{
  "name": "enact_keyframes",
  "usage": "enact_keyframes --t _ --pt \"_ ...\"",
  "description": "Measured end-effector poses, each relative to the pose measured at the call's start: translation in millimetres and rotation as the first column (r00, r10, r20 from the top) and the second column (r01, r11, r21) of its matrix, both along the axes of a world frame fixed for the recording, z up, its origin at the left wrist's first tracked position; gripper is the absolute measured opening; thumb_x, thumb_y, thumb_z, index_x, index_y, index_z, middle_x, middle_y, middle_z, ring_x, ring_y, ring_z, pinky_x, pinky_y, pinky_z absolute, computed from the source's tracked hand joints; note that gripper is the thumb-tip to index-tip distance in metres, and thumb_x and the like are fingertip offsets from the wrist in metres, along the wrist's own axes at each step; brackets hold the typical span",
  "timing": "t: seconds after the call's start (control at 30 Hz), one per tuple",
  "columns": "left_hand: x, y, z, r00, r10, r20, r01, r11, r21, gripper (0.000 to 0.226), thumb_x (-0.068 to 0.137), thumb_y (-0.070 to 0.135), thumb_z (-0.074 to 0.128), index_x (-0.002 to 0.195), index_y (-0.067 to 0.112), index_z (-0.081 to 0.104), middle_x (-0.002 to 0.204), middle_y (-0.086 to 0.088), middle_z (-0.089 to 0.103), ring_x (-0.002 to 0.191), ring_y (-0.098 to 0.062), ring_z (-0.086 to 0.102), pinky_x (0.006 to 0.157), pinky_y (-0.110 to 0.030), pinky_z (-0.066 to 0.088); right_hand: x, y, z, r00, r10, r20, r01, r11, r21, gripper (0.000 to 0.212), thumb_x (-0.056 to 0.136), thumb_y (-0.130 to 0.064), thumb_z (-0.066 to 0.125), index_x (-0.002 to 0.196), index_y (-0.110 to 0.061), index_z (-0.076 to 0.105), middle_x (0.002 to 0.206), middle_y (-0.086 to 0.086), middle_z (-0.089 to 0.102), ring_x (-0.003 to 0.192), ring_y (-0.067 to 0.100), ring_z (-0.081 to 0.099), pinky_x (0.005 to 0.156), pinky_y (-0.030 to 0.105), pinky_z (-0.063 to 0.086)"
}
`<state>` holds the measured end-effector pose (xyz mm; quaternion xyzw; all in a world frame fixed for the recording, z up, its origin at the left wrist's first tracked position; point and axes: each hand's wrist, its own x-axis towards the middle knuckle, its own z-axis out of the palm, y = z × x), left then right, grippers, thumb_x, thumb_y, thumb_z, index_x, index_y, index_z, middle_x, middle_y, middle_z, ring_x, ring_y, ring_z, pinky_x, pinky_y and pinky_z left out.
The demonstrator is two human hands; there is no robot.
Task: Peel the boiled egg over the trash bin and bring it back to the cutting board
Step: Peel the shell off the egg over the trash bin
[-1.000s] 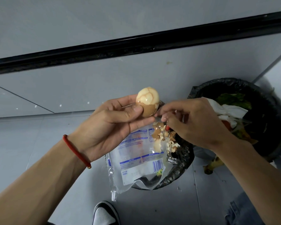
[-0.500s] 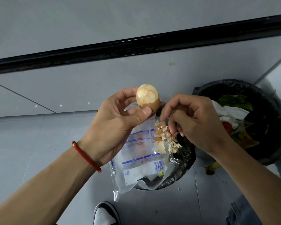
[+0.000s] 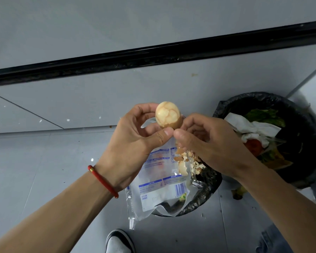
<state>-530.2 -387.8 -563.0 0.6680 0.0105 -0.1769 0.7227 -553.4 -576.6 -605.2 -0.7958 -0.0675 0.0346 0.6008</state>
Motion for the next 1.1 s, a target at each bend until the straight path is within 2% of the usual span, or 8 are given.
enact_keyframes --t 0.1,0.3,0.4,0.53,0.63,0.73,0.87,1.1 --pt "-2.6 -1.1 -1.0 0.999 -0.036 0.038 0.035 0.999 0.032 0.050 0.081 -0.010 0.075 0.124 0.001 0.054 0.130 -0.022 0.065 0.100 -0.026 0.077 0.084 -0.027 0.059 0.1 1.5 -0.3 1.000 -0.021 -0.023 0.023 0.997 0.073 0.041 0.090 -0.055 0.063 0.089 -0.015 0.070 0.077 0.006 0.075 0.065 0.019 0.074 0.056 0.026 0.057" --pt "-5.9 -3.6 4.0 0.987 -0.101 0.126 0.071 0.972 0.224 0.046 0.082 -0.003 0.079 0.119 0.008 0.053 0.125 -0.016 0.065 0.099 -0.023 0.075 0.080 -0.026 0.060 0.3 -1.5 -2.7 0.998 -0.047 0.031 0.044 0.995 0.086 0.037 0.092 -0.048 0.068 0.098 -0.012 0.074 0.074 -0.007 0.076 0.061 0.013 0.075 0.052 0.015 0.054" --pt "-7.2 -4.1 7.6 0.991 -0.076 0.113 0.050 0.974 0.219 0.048 0.079 0.006 0.084 0.119 0.007 0.057 0.121 -0.014 0.069 0.097 -0.019 0.074 0.080 -0.026 0.061 0.0 -4.0 -3.0 0.994 -0.080 0.068 0.078 0.996 0.034 0.033 0.091 -0.045 0.070 0.101 -0.014 0.075 0.074 -0.011 0.075 0.065 0.011 0.076 0.052 0.014 0.055" --pt "-8.8 -6.8 10.5 0.996 -0.016 0.089 -0.003 0.976 0.216 0.049 0.076 0.028 0.082 0.114 0.007 0.061 0.114 -0.013 0.074 0.097 -0.034 0.076 0.090 -0.045 0.062 -0.3 -3.9 -0.7 0.977 -0.088 0.196 0.113 0.987 -0.117 0.029 0.089 -0.037 0.071 0.104 -0.012 0.076 0.076 -0.020 0.071 0.067 0.010 0.072 0.053 0.012 0.052" --pt "-7.6 -6.3 9.1 0.998 0.000 0.064 -0.012 0.982 0.187 0.040 0.081 0.019 0.080 0.113 0.004 0.060 0.109 -0.013 0.076 0.094 -0.033 0.078 0.091 -0.046 0.062 -0.9 -3.9 -1.2 0.960 -0.074 0.270 0.129 0.973 -0.191 0.029 0.092 -0.031 0.073 0.110 -0.009 0.076 0.086 -0.014 0.074 0.066 0.009 0.073 0.054 0.022 0.058" --pt "-7.2 -4.1 7.6 0.996 -0.040 0.081 0.025 0.982 0.188 0.037 0.082 0.004 0.082 0.112 0.004 0.059 0.111 -0.014 0.075 0.100 -0.037 0.073 0.083 -0.034 0.064 -0.6 -4.9 -2.8 0.976 -0.102 0.195 0.121 0.989 -0.086 0.032 0.092 -0.030 0.070 0.115 -0.008 0.074 0.086 -0.013 0.075 0.065 0.012 0.074 0.053 0.028 0.060" --pt "-8.5 -3.6 4.7 0.986 -0.101 0.133 0.077 0.980 0.181 0.043 0.072 0.002 0.078 0.106 0.010 0.054 0.121 -0.014 0.069 0.099 -0.023 0.074 0.076 -0.027 0.061 1.5 -3.8 -3.9 0.991 -0.134 0.026 0.127 0.976 0.176 0.026 0.098 -0.027 0.069 0.112 -0.005 0.073 0.075 0.000 0.077 0.057 0.014 0.073 0.053 0.027 0.060" --pt "-6.1 -4.5 -1.5 0.970 -0.160 0.183 0.130 0.977 0.167 0.045 0.070 -0.006 0.075 0.105 0.010 0.051 0.109 -0.009 0.070 0.091 -0.014 0.072 0.072 -0.021 0.058 1.2 -4.0 -3.8 0.992 -0.125 0.035 0.114 0.970 0.214 0.040 0.089 -0.033 0.072 0.120 -0.009 0.074 0.094 0.000 0.082 0.073 0.013 0.081 0.071 0.026 0.065"
